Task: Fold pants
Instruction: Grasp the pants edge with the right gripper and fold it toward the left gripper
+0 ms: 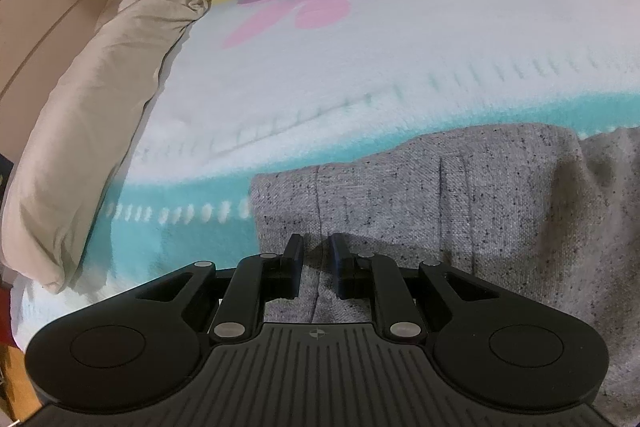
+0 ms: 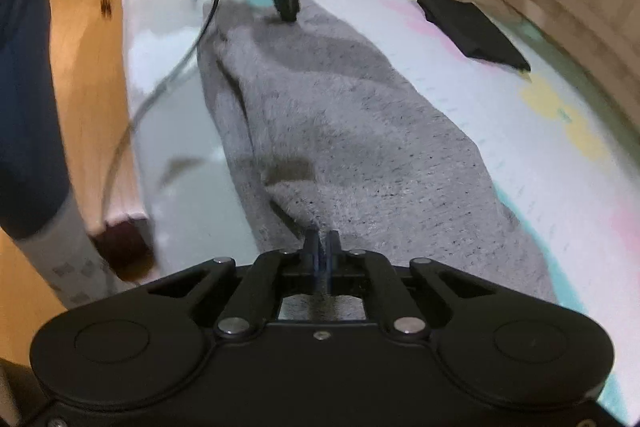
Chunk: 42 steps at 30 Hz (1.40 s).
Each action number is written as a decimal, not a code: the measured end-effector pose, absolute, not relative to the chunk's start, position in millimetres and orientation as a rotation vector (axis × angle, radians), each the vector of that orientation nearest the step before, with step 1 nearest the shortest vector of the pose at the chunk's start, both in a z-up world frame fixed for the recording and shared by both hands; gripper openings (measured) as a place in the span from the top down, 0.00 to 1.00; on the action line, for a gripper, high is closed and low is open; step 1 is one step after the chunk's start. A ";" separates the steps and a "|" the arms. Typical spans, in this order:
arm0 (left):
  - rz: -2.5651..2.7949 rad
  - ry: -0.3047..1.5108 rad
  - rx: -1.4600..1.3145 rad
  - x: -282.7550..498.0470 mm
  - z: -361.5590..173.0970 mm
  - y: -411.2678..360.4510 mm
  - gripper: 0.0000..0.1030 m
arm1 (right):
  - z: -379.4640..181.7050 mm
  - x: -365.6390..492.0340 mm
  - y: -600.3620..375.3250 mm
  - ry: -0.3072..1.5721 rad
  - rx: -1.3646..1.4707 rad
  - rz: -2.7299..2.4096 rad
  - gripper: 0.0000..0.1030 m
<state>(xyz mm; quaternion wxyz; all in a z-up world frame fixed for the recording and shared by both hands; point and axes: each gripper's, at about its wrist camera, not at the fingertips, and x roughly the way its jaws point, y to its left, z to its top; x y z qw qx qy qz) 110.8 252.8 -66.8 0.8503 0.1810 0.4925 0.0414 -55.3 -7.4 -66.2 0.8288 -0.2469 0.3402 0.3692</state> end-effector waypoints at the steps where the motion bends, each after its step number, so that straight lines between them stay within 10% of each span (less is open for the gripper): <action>1: 0.085 1.037 0.380 110.9 -66.7 252.9 0.84 | -60.9 -56.1 -12.8 0.721 -0.490 0.809 0.93; 12: 0.089 0.926 0.290 79.2 -18.0 222.3 0.85 | -70.0 -62.2 -20.3 0.797 -0.454 0.858 0.82; 17: -0.164 0.967 0.137 59.2 -17.9 164.7 0.85 | -35.2 -31.5 -55.0 0.750 -0.279 0.786 0.37; 29: -0.300 1.143 0.256 56.1 -70.8 116.7 0.85 | -50.2 107.9 -91.7 0.846 -0.126 0.631 0.09; 37: -0.304 1.143 0.288 73.1 -75.1 101.3 0.85 | -89.4 133.7 -88.6 1.015 0.005 0.776 0.13; 40: -0.313 1.129 0.290 83.9 -69.7 94.5 0.85 | -90.4 129.6 -87.1 1.031 0.044 0.807 0.68; 42: -0.307 1.048 0.267 88.8 -54.1 99.3 0.85 | -80.2 117.7 -86.8 0.976 -0.007 0.813 0.73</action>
